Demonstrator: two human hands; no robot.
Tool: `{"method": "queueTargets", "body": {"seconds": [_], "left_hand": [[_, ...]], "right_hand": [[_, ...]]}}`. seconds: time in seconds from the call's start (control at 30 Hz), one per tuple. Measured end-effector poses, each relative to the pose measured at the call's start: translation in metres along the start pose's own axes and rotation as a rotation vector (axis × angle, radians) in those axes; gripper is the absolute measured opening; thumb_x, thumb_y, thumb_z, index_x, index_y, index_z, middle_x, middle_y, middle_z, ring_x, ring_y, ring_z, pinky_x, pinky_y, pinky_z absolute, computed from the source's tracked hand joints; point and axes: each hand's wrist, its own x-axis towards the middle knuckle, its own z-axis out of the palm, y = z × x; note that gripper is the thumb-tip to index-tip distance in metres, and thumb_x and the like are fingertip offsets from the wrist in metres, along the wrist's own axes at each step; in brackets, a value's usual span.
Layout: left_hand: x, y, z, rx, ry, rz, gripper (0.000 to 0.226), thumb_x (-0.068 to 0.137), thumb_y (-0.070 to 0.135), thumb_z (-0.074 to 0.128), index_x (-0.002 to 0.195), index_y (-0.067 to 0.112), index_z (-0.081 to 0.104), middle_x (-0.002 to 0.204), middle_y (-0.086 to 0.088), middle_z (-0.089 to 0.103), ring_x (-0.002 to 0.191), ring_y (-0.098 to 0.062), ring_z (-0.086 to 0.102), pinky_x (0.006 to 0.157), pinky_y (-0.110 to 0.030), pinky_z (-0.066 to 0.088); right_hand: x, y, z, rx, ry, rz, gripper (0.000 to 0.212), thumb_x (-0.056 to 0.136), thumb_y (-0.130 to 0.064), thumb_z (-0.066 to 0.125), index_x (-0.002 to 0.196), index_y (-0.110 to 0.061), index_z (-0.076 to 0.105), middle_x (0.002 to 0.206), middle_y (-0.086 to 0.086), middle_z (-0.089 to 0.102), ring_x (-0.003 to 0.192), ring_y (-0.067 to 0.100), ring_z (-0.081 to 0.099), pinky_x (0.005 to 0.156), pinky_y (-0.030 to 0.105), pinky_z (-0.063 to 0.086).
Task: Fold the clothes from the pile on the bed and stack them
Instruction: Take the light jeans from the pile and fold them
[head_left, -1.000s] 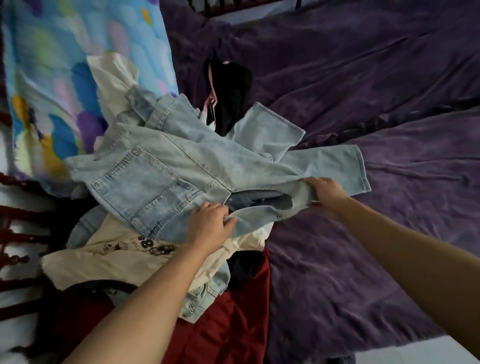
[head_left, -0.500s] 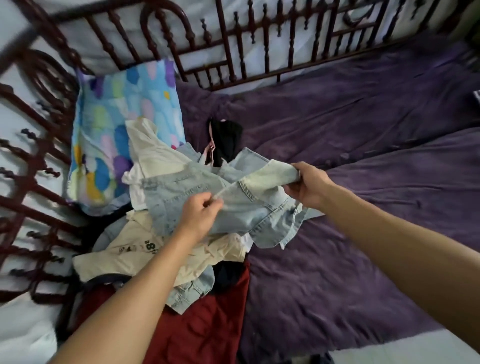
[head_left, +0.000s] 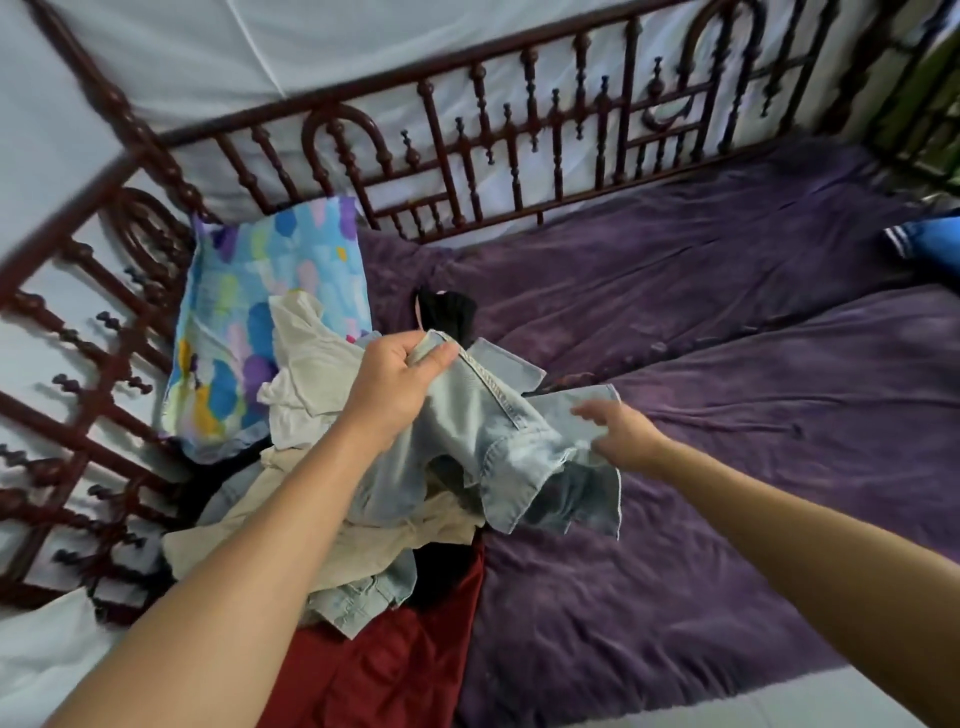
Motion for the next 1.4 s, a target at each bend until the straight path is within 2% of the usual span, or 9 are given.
{"method": "queueTargets", "body": {"seconds": [0.1,0.2,0.3,0.47,0.6,0.83,1.1,1.27,1.4], "left_hand": [[0.01,0.006,-0.011,0.001,0.011,0.021,0.05,0.087,0.025,0.067,0.064,-0.01,0.039,0.061,-0.005,0.034,0.058,-0.017,0.03,0.056,-0.031,0.025],[0.025,-0.001,-0.029,-0.046,0.006,-0.013,0.057,0.08,0.04,0.068,0.065,-0.007,0.041,0.064,-0.007,0.039,0.061,-0.02,0.034,0.059,-0.034,0.03],[0.035,-0.013,-0.048,-0.028,0.01,-0.071,0.06,0.076,0.046,0.068,0.068,-0.008,0.043,0.067,-0.007,0.043,0.063,-0.02,0.038,0.062,-0.035,0.033],[0.051,-0.026,-0.061,-0.026,-0.016,-0.061,0.054,0.081,0.04,0.067,0.068,-0.008,0.045,0.067,-0.007,0.044,0.064,-0.021,0.039,0.063,-0.035,0.035],[0.065,-0.032,-0.073,0.028,-0.042,-0.057,0.051,0.084,0.035,0.067,0.058,0.001,0.039,0.06,-0.006,0.038,0.058,-0.019,0.036,0.059,-0.032,0.033],[0.061,-0.093,-0.08,0.779,0.131,-0.116,0.035,0.082,0.029,0.065,0.108,0.009,0.055,0.106,-0.016,0.055,0.102,-0.038,0.051,0.08,-0.044,0.043],[0.015,-0.118,0.048,0.622,-0.437,0.012,0.088,0.063,0.077,0.052,0.135,0.027,0.038,0.124,0.003,0.048,0.116,-0.02,0.046,0.095,-0.043,0.041],[0.038,-0.116,0.074,0.329,-0.357,0.073,0.015,0.081,0.023,0.054,0.087,0.012,0.062,0.085,-0.004,0.063,0.083,-0.024,0.061,0.065,-0.03,0.038],[0.074,-0.07,0.057,0.073,-0.325,0.169,0.019,0.079,0.03,0.048,0.074,0.014,0.059,0.062,0.007,0.055,0.059,-0.002,0.05,0.058,-0.03,0.036]], "right_hand": [[-0.008,0.034,0.036,-0.32,-0.263,0.043,0.073,0.071,-0.032,0.071,0.139,-0.028,0.044,0.137,0.004,0.049,0.123,0.027,0.05,0.1,0.04,0.045],[-0.003,0.023,0.056,-0.111,-0.144,0.082,0.009,0.081,-0.036,0.067,0.089,-0.032,0.066,0.103,-0.002,0.063,0.107,0.024,0.061,0.083,0.03,0.047],[0.013,0.003,0.051,0.037,-0.034,0.1,0.008,0.086,-0.021,0.061,0.081,-0.027,0.065,0.092,-0.002,0.067,0.098,0.022,0.064,0.079,0.029,0.047],[0.022,-0.034,0.067,-0.165,-0.343,0.011,0.082,0.069,-0.027,0.081,0.14,-0.027,0.04,0.131,-0.003,0.049,0.122,0.021,0.05,0.099,0.032,0.043],[0.028,-0.05,0.098,-0.007,-0.057,0.031,0.009,0.088,-0.027,0.06,0.081,-0.023,0.056,0.092,0.004,0.063,0.093,0.029,0.061,0.071,0.032,0.044],[0.038,-0.073,0.019,0.214,0.317,-0.008,0.02,0.081,-0.015,0.05,0.061,-0.01,0.05,0.06,-0.005,0.049,0.064,0.014,0.044,0.057,0.036,0.038],[0.017,-0.104,-0.027,0.219,0.34,-0.01,0.02,0.085,-0.007,0.048,0.071,0.008,0.052,0.064,0.001,0.046,0.06,0.012,0.039,0.052,0.028,0.032],[-0.007,-0.082,-0.055,0.382,0.367,0.076,0.025,0.084,-0.016,0.057,0.079,0.008,0.058,0.07,0.003,0.052,0.068,0.015,0.048,0.063,0.033,0.042],[-0.038,-0.06,-0.094,0.341,0.389,0.118,0.008,0.073,-0.013,0.073,0.075,-0.009,0.066,0.066,-0.002,0.056,0.063,0.01,0.05,0.059,0.028,0.042]]}}
